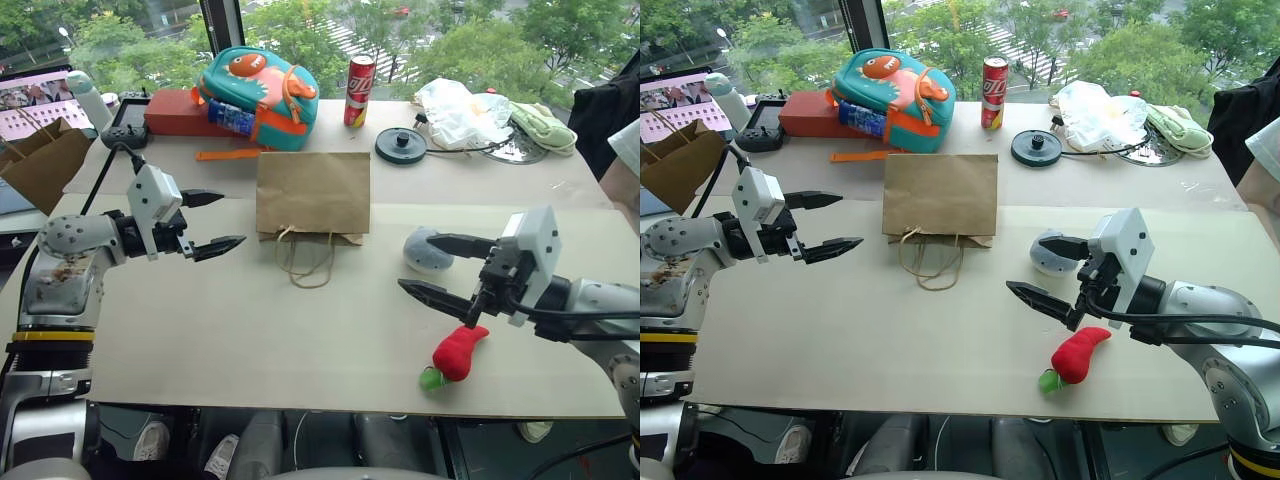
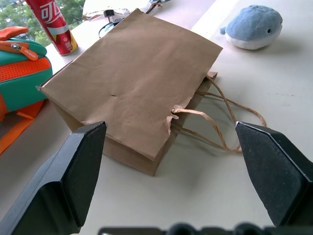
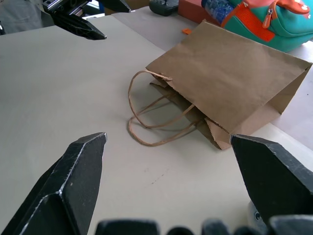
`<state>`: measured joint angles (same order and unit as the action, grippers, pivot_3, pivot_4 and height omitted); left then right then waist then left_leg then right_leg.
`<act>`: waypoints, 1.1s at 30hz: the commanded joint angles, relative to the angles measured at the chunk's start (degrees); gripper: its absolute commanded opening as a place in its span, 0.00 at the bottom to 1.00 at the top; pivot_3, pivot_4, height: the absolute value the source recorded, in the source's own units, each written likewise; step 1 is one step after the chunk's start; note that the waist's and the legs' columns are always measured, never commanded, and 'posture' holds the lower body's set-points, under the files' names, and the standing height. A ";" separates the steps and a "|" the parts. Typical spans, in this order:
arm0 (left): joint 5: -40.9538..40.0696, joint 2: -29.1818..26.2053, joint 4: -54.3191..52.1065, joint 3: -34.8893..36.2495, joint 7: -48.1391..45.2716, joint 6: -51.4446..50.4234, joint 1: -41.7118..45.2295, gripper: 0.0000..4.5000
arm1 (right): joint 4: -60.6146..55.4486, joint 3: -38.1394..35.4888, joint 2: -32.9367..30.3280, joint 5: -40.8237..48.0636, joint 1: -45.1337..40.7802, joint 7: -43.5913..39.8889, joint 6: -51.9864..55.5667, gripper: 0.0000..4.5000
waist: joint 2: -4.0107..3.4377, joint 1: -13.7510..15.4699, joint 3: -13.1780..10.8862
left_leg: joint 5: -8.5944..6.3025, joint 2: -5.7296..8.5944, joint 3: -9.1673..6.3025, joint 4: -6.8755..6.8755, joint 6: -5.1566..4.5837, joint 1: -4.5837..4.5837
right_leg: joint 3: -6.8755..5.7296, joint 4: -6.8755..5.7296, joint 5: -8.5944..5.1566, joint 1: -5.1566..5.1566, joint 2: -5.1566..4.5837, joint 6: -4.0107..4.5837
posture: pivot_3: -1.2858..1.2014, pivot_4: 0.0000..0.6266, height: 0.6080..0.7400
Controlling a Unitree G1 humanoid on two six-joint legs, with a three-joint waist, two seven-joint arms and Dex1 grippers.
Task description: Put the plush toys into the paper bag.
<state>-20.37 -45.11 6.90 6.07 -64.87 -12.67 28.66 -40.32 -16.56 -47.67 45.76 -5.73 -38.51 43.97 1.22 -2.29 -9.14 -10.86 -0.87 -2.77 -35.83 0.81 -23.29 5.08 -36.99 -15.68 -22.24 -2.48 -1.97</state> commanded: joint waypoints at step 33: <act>41.63 17.41 56.17 -22.38 33.92 69.12 25.81 0.86 | -6.07 -1.25 1.15 2.44 0.60 7.57 -0.07 1.00 | 0.01 1.27 0.00 | 0.00 0.11 -0.03 -0.07 -0.01 -0.11 | 0.00 -0.02 0.04 0.00 -0.01 0.03 | 0.52 0.24 0.99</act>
<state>22.72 -27.48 63.13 -16.69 -30.66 55.02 52.51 -44.52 -16.35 -46.58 47.38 -5.26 -31.51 44.05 1.23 -1.02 -9.14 -10.86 -0.76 -2.79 -35.90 0.80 -23.39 5.08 -37.01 -15.64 -22.24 -2.49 -1.94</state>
